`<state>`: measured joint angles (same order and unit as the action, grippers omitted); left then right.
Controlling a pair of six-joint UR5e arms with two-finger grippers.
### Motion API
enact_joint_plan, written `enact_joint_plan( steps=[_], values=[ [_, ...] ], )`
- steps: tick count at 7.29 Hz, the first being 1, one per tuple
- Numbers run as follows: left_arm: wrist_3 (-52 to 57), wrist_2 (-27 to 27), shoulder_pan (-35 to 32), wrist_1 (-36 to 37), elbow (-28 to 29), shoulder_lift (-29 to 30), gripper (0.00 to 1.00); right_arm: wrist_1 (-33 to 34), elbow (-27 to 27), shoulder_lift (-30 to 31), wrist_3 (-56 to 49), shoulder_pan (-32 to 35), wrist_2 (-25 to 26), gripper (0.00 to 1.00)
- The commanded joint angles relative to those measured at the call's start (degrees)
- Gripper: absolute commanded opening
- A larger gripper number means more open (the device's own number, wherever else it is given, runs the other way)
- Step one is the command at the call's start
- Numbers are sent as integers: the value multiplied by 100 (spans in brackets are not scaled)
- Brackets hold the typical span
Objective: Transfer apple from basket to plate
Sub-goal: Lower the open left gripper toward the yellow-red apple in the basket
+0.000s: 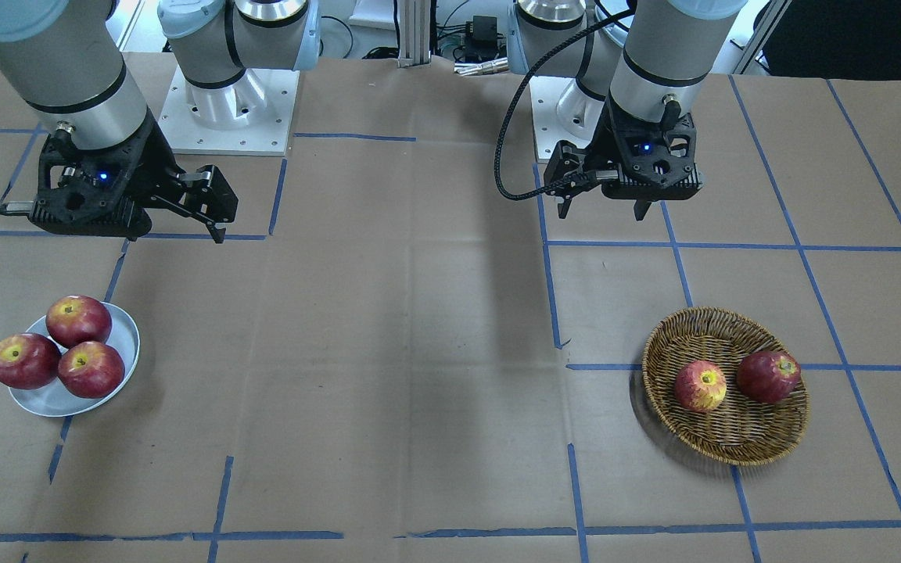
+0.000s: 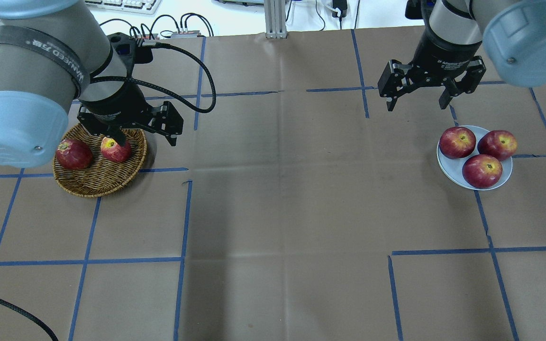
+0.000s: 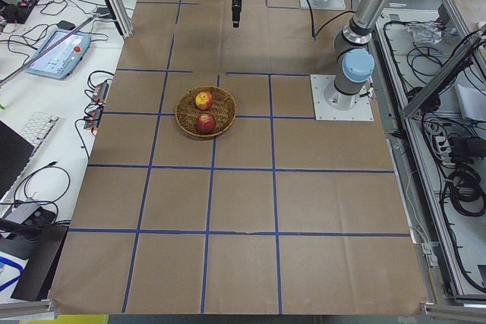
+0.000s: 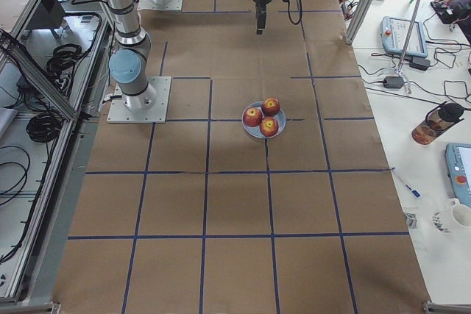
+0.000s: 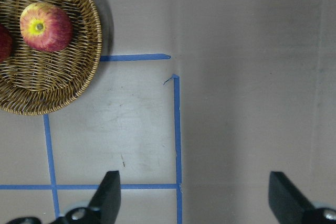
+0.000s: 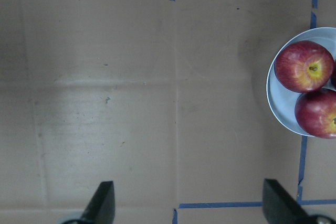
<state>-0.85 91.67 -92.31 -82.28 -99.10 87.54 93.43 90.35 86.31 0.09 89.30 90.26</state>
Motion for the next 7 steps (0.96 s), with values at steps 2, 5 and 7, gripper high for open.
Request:
enact_joint_plan(
  steps=[2,5,7],
  values=[
    [102,26,265,2,-92,175,99,0,0,0,0,0,0,100],
    [2318,17,1336,850,-337,806,99,0,0,0,0,9,-9,100],
    [4057,17,1698,1580,-242,1561,99,9,0,-9,9,9,-9,100]
  ],
)
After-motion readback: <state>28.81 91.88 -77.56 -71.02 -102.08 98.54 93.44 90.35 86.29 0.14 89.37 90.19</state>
